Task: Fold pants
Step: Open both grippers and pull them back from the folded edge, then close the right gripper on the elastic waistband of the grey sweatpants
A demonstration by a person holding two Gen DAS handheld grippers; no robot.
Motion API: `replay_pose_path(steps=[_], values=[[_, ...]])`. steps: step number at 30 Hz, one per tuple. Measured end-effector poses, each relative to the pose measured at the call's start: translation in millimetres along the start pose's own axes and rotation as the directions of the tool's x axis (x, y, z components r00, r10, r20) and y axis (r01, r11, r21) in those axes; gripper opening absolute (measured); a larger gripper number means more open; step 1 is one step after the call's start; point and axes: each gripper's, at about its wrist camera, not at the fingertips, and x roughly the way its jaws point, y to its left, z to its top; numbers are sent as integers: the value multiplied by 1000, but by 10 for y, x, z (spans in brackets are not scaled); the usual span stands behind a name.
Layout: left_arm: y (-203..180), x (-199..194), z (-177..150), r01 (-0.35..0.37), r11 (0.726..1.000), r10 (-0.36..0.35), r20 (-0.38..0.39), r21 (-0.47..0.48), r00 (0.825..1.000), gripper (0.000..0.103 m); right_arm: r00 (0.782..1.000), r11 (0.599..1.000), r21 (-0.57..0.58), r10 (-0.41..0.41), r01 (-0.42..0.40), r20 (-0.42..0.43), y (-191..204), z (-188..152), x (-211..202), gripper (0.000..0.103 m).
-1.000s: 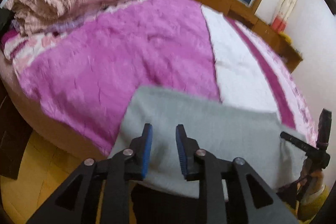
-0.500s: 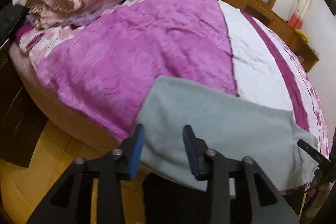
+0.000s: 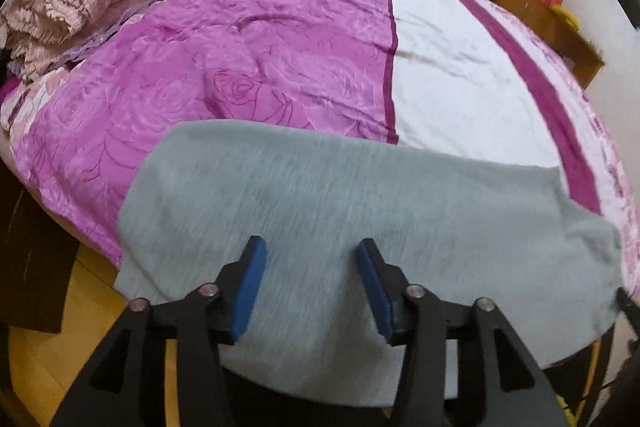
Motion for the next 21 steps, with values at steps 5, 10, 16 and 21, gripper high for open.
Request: replay_pose_path(steps=[5,10,16,21], values=[[-55,56,13,-24,1000,24,2,12,1000,60,999,995,93,18,-20,29,-344,4,-1,55],[-79,27,25,-45,999,46,-11,28,999,61,998,992,120,46,-50,35,-380,-3,57,62],[-74,4,14,-43,999,44,-17,12,999,61,992,986,163,24,-45,127,-585,-58,-155,74],[-73,-21,-13,-46,999,46,-20,17,999,61,987,950,278,118,-144,108,-866,-140,99,74]])
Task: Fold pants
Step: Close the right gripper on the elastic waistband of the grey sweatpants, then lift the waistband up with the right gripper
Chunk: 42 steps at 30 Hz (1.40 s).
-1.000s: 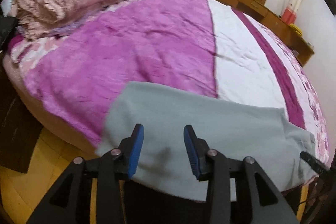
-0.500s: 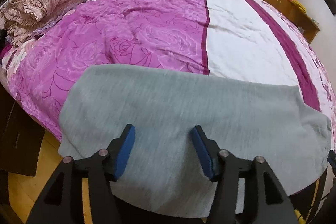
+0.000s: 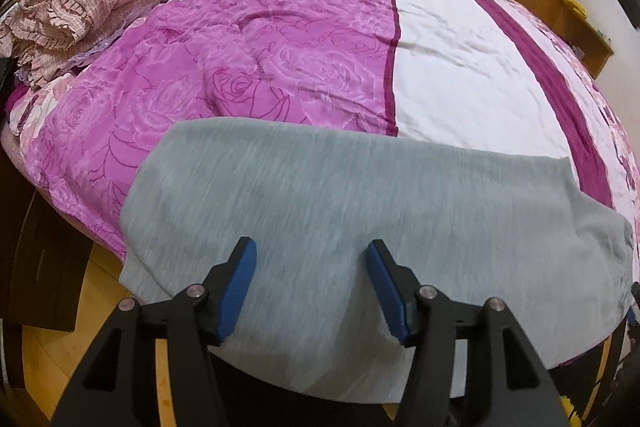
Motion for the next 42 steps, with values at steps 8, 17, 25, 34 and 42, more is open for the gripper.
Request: replay_pose_path(steps=[8,17,25,34,42], values=[[-5,-20,-43,-6,1000,6,0,-1,1000,61,979,972,122,203,-203,9,-37,-123,78,75],[-41,-7,-86,-17,1000,17,15,9,1000,63,993,992,57,116,-116,5,153,-244,295,76],[-20,-23,-98,-2,1000,2,14,15,1000,63,984,985,-16,173,-172,33,459,-158,108,64],[18,-42,-135,24,1000,-24,15,11,1000,63,996,996,-14,89,-89,-10,412,-221,404,60],[24,-65,-143,29,1000,-29,15,10,999,63,997,996,25,83,-83,-6,415,-144,419,59]])
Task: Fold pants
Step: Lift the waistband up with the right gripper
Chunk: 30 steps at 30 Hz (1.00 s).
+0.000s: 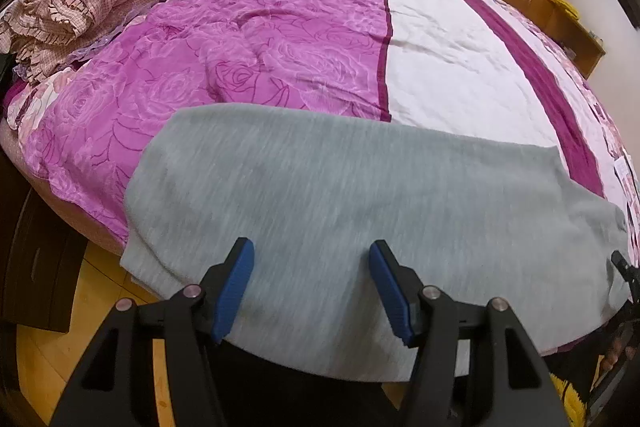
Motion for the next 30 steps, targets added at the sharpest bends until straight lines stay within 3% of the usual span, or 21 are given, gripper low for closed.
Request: replay_pose_path(steps=[4,8,11,24,30], values=[[10,-11,-6,-1,1000,1,0,3,1000,63,999,999,16,-33,33,-4,-34,29,-13,36],[6,-13,-4,-4,1000,4,-1,7,1000,63,1000,999,40,-4,5,-16,-80,53,-68,18],[7,-40,-8,-7,1000,7,-3,24,1000,63,1000,999,37,-1,2,-15,-40,69,-104,9],[57,-157,-43,6,999,-6,4,35,1000,63,997,992,-106,-66,69,31,360,99,-381,7],[96,-223,-53,18,999,-19,18,26,1000,63,997,985,-172,-5,18,76,557,107,-559,6]])
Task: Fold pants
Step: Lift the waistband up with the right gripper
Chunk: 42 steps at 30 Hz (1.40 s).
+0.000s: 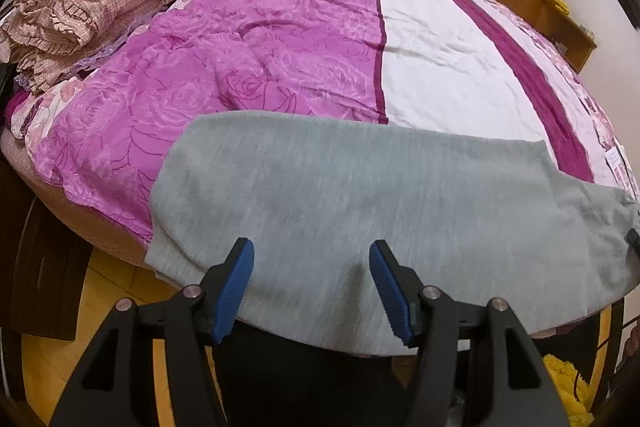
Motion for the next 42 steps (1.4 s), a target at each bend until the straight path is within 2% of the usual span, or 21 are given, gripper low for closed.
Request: replay_pose_path(steps=[4,19,28,42], values=[[14,-32,-6,4,1000,-4,4,-2,1000,63,997,997,-19,80,-80,10,121,47,-44,5],[78,-193,-12,8,1000,-9,16,16,1000,63,988,968,-200,153,-154,-19,829,224,-127,4],[125,-296,-47,2,1000,-3,43,25,999,63,971,926,-295,227,-237,-68,1366,212,-89,4],[378,-382,-18,-7,1000,9,74,-23,997,63,941,858,-389,306,-337,-142,2107,64,83,4]])
